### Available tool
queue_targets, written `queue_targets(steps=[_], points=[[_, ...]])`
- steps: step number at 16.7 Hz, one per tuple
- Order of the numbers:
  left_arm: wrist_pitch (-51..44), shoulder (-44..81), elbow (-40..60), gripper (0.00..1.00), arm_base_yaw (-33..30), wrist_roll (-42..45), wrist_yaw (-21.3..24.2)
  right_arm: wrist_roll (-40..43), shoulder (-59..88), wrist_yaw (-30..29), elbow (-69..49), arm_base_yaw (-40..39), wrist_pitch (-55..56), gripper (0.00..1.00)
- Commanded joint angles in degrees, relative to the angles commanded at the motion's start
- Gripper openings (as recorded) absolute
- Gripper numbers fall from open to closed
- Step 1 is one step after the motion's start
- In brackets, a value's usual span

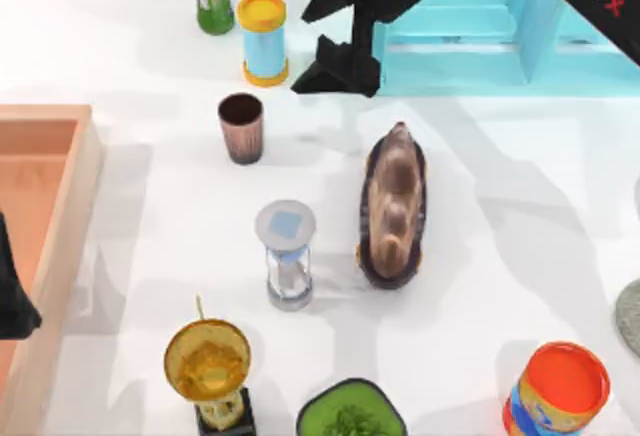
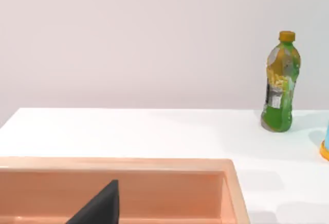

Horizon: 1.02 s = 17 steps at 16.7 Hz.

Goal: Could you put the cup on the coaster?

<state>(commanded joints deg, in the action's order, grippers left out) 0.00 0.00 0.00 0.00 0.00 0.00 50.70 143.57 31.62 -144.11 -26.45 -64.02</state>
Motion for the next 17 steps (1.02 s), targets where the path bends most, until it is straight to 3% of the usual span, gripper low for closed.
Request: queue_targets(steps=[4, 11, 17], points=[[0.0, 0.0, 0.0, 1.0, 0.0, 0.0, 0.0, 2.7, 8.2, 2.0, -8.0, -1.2, -3.5, 1.0], [0.0, 0.0, 0.0, 1.0, 0.0, 0.0, 0.0, 2.8, 9.2, 2.1, -8.6, -1.1, -3.6, 1.0], [0.0, 0.0, 0.0, 1.0, 0.0, 0.0, 0.0, -1.1, 19.5, 0.5, -17.5, -5.0, 0.1, 1.0]])
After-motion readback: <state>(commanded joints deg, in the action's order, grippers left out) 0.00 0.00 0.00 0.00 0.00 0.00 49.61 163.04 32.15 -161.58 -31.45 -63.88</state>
